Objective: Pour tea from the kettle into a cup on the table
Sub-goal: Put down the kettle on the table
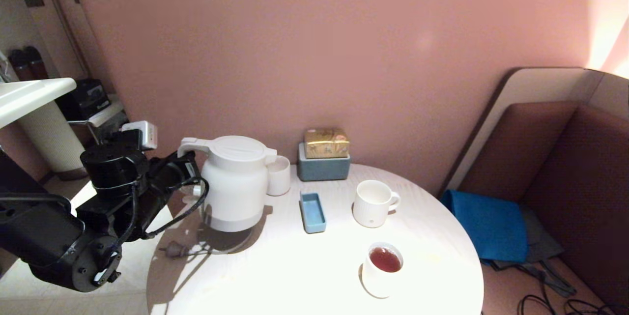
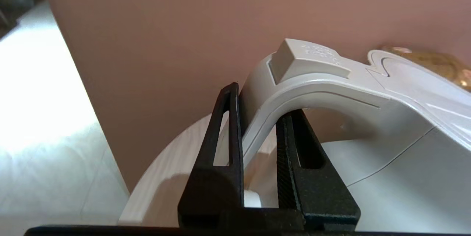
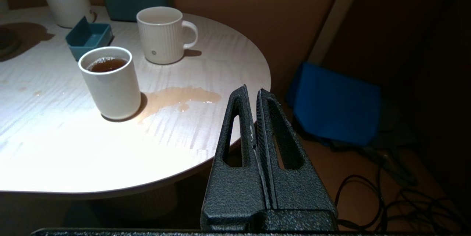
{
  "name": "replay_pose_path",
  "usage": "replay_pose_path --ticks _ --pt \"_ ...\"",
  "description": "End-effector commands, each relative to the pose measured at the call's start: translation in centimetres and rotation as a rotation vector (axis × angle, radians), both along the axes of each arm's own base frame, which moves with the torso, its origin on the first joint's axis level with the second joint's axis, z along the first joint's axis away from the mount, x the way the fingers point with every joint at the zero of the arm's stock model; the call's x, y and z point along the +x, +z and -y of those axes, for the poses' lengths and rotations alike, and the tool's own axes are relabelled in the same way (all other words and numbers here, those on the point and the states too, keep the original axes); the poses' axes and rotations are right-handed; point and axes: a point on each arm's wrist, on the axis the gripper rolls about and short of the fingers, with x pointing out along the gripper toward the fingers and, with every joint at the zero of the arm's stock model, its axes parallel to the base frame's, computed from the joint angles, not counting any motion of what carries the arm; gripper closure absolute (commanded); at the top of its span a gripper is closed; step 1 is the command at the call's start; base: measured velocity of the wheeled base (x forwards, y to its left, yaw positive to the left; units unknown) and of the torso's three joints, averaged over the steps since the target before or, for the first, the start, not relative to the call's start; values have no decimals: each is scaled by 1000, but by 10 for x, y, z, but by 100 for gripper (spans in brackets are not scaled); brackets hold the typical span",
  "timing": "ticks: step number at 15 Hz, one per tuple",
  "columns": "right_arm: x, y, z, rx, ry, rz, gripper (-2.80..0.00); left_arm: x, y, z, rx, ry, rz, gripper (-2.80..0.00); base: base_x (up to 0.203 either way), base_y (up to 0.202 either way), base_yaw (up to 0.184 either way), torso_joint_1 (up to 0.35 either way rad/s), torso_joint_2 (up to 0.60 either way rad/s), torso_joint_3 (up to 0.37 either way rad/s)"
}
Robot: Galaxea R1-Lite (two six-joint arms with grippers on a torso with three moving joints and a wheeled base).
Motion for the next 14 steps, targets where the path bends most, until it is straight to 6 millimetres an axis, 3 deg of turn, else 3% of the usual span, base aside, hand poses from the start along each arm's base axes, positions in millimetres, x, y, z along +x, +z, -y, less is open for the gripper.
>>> replay_pose_path --ticks 1,9,14 --pt "0 0 0 -1 1 -1 0 6 -11 -5 -7 18 -26 0 0 0 0 0 0 0" --pt "0 0 0 -1 1 -1 0 22 -36 -15 -10 -11 7 0 0 0 0 0 0 0" --pt "0 0 0 -1 1 -1 0 27 -49 -35 -10 10 -28 0 0 0 0 0 0 0"
